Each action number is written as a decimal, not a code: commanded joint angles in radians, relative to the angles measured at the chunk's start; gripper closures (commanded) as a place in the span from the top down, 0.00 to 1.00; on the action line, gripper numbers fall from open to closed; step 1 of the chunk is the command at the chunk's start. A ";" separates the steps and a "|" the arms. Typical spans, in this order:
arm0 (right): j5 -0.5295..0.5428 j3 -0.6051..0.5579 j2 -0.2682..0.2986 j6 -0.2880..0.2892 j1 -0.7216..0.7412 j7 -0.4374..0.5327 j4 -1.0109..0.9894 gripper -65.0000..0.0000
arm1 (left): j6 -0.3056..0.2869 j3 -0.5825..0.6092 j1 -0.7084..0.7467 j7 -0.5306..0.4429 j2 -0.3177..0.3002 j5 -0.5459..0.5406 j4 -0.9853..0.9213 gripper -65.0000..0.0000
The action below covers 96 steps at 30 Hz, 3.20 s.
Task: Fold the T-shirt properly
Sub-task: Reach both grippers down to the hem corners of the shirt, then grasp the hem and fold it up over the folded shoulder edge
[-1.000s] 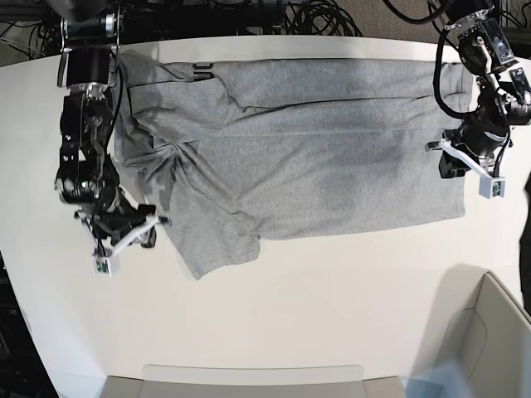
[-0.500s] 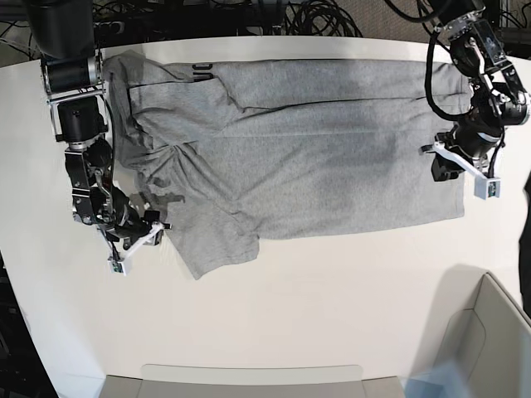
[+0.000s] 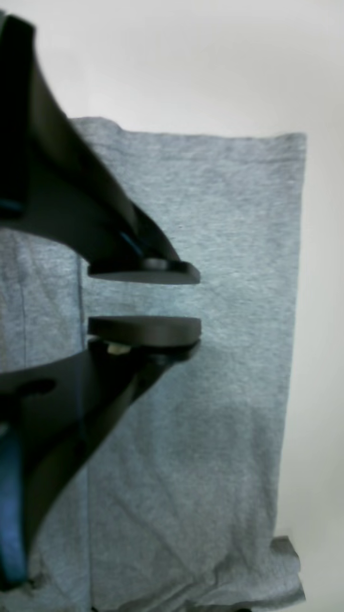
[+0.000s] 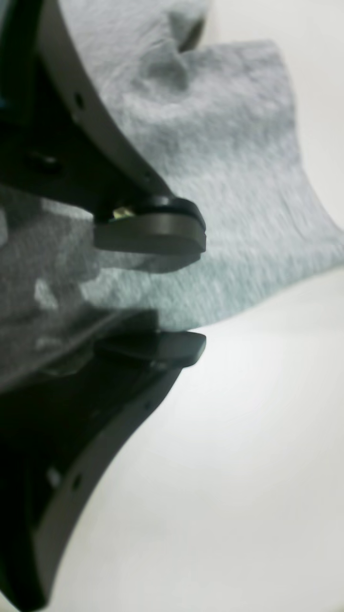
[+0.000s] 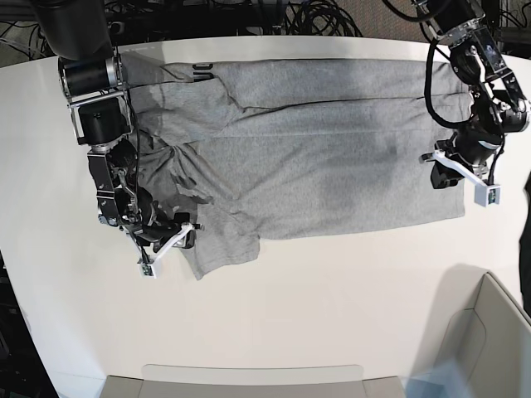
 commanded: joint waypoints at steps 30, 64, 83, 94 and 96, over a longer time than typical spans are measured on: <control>0.000 -0.045 0.005 0.009 -0.007 -0.047 0.010 0.41 | 0.072 0.390 -0.495 -0.526 -0.279 -0.009 -1.048 0.24; 0.002 -0.036 0.077 0.009 -0.052 -0.141 0.376 0.00 | -0.011 0.255 -0.315 -0.433 -0.258 -0.014 -0.680 0.00; 0.000 0.147 0.097 0.014 -0.248 -0.338 0.768 0.00 | -0.012 0.114 -0.179 -0.243 -0.251 -0.015 -0.428 0.00; 0.002 0.148 0.148 0.014 -0.405 -0.338 0.954 0.00 | -0.012 0.020 -0.031 -0.186 -0.250 -0.017 -0.266 0.00; 0.002 0.176 0.150 0.014 -0.433 -0.340 0.980 0.00 | -0.014 -0.007 -0.019 -0.151 -0.248 -0.017 -0.238 0.00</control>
